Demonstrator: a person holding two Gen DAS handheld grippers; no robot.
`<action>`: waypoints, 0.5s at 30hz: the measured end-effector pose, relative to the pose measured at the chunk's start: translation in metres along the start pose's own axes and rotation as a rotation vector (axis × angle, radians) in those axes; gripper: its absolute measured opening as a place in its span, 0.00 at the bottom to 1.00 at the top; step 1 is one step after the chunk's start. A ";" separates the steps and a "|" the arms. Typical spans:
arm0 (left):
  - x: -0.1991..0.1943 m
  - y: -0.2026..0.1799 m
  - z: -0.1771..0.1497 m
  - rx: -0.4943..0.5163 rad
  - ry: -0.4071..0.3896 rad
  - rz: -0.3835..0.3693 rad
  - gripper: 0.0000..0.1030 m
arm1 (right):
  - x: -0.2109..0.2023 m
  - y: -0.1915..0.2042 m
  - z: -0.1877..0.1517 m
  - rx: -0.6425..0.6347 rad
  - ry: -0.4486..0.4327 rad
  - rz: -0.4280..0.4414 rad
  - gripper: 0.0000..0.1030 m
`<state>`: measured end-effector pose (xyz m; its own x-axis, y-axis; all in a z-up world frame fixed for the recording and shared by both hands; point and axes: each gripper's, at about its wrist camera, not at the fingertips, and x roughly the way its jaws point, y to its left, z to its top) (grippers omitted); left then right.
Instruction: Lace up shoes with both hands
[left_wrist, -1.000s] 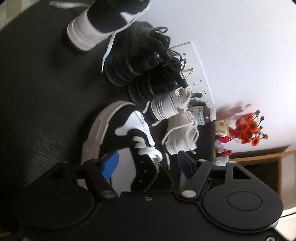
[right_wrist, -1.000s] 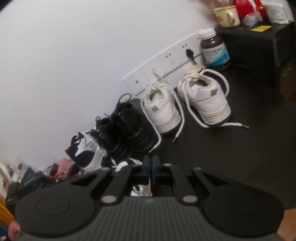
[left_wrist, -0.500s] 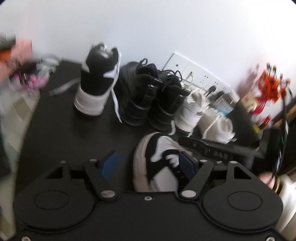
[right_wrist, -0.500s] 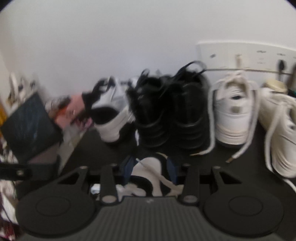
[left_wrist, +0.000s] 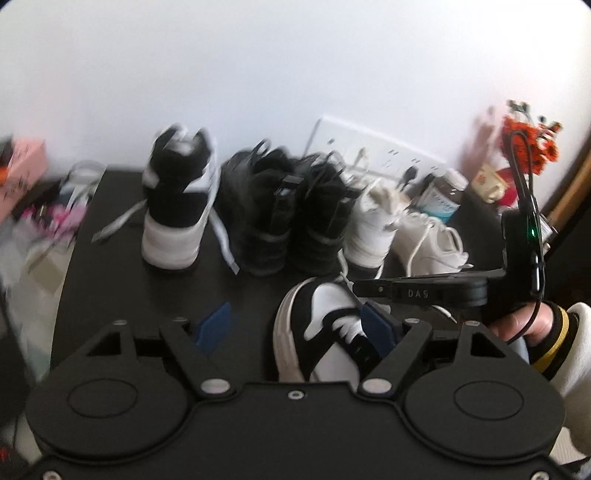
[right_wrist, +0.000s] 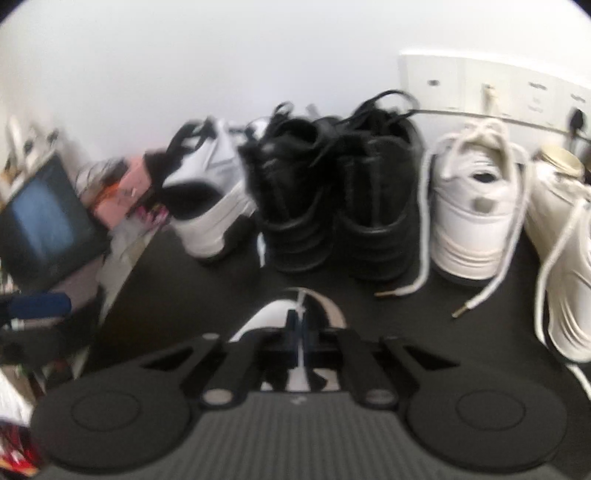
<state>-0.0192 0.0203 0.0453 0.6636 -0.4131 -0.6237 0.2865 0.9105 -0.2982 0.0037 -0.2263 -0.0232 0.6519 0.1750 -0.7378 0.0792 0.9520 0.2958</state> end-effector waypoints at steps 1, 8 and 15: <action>-0.001 -0.005 0.001 0.027 -0.013 -0.010 0.76 | -0.008 -0.005 0.001 0.041 -0.023 0.006 0.02; -0.005 -0.043 0.015 0.162 -0.080 -0.149 0.77 | -0.098 -0.023 0.004 0.297 -0.248 0.217 0.02; -0.004 -0.092 0.032 0.298 -0.145 -0.297 0.79 | -0.181 0.006 0.004 0.316 -0.464 0.394 0.02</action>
<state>-0.0256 -0.0612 0.0985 0.6065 -0.6699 -0.4284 0.6516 0.7274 -0.2150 -0.1110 -0.2533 0.1141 0.9274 0.3000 -0.2236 -0.0595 0.7081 0.7036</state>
